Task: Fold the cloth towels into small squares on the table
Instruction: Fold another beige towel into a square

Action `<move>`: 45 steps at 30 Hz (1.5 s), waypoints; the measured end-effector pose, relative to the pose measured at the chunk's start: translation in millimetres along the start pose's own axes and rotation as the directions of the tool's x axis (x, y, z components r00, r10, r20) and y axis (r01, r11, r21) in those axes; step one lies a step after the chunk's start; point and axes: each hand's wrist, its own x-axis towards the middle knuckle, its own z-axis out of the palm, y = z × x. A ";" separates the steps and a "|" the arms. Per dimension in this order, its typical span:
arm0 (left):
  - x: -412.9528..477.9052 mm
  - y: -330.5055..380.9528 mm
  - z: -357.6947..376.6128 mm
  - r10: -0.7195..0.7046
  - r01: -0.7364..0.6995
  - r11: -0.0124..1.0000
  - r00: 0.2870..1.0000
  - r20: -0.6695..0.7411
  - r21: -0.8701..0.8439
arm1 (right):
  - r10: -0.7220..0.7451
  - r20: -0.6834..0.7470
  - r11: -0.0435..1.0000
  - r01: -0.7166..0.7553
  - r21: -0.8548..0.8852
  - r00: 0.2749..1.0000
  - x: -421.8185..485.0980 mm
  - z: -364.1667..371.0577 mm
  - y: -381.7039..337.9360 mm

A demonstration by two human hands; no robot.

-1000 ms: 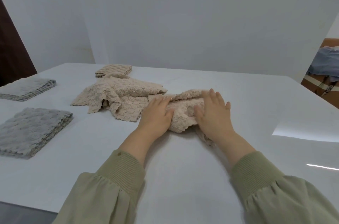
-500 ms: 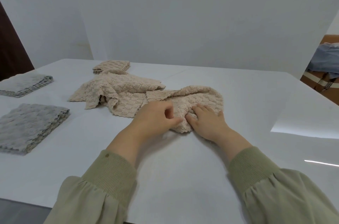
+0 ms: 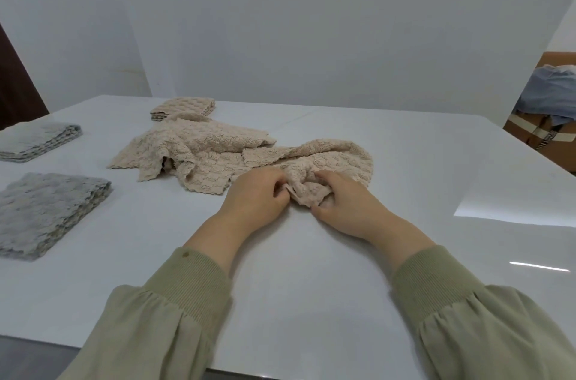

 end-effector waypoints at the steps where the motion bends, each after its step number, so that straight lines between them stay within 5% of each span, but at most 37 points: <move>1: 0.2 -1.1 -1.2 -0.010 0.010 1.000 0.999 -0.032 -0.009 | -0.002 -0.023 1.000 0.002 -0.004 1.000 0.5 -0.8 1.1; 11: 2.5 -8.8 -14.5 -0.035 0.023 0.997 0.981 -0.190 -0.067 | 0.042 -0.360 0.982 -0.105 -0.156 0.932 1.2 -21.7 2.3; 20: 3.7 -13.6 -19.0 -0.247 0.258 0.966 0.952 -0.180 0.038 | 0.036 -0.414 0.981 -0.111 -0.159 0.910 2.5 -20.5 2.2; 25: 2.9 -15.6 -25.6 -0.368 0.350 0.930 0.897 -0.246 -0.117 | 0.054 -0.424 0.993 -0.092 -0.069 0.904 4.6 -25.8 12.4; 30: -2.1 -3.9 -23.6 -0.167 0.149 0.921 0.986 -0.019 -0.360 | -0.028 -0.133 1.000 0.027 -0.012 0.991 1.4 -29.5 5.9; 38: -3.5 -3.0 -14.2 0.040 0.038 0.971 0.948 0.315 -0.236 | 0.000 -0.166 0.998 -0.011 -0.064 0.986 0.2 -31.4 0.7; 41: -0.4 -6.3 -14.6 0.081 -0.073 0.996 0.987 0.137 -0.057 | 0.018 -0.189 0.997 -0.032 -0.071 0.982 1.8 -30.6 4.5; 45: 2.1 -17.6 -21.4 0.006 -0.034 0.983 0.988 -0.154 -0.178 | 0.013 -0.237 0.999 -0.025 -0.047 0.971 3.4 -29.7 7.3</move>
